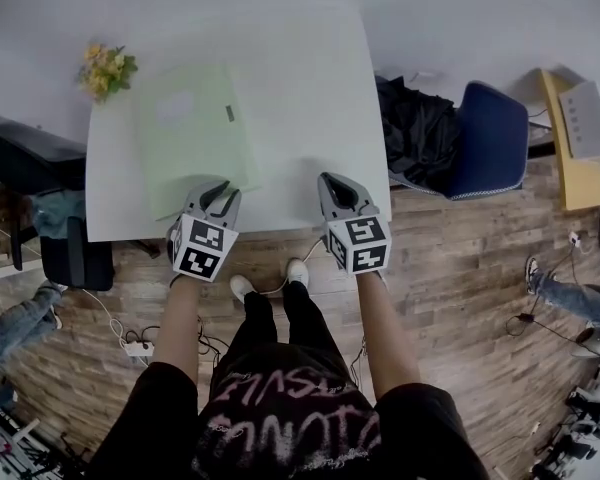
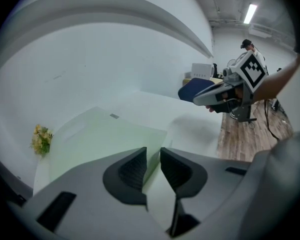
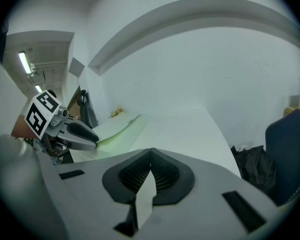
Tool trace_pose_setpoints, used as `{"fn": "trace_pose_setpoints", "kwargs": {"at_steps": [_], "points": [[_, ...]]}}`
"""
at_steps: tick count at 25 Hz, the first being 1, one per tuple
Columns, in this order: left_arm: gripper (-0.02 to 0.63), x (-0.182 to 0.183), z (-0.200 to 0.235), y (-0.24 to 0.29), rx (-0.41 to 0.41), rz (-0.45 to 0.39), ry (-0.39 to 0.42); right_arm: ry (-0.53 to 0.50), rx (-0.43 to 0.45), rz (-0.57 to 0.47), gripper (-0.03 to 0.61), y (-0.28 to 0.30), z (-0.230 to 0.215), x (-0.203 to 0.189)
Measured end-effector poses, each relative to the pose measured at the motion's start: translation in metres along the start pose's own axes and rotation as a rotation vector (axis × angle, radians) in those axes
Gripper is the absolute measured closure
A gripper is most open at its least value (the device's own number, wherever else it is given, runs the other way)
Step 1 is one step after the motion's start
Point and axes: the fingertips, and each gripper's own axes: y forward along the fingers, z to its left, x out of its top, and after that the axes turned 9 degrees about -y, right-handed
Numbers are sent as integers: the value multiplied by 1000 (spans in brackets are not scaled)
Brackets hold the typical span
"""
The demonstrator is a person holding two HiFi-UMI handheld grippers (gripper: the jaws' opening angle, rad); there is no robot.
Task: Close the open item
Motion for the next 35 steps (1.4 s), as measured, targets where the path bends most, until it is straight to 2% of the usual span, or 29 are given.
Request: {"fn": "trace_pose_setpoints", "kwargs": {"at_steps": [1,2,5,10,13,27,35], "points": [[525,-1,0,2,-10,4,-7,-3,0,2,566,1,0,0],[559,-2,0,3,-24,6,-34,-5,-1,3,566,2,1,0],[590,-6,6,3,-57,6,-137,-6,-2,5,566,3,1,0],[608,-2,10,5,-113,70,-183,-2,-7,11,566,4,-1,-2],[609,8,19,9,-122,70,-215,-4,-5,14,566,5,-1,-2],[607,56,88,48,41,23,-76,-5,16,26,566,28,-5,2],[607,77,91,73,49,20,17,-6,25,39,566,38,-7,1]]}}
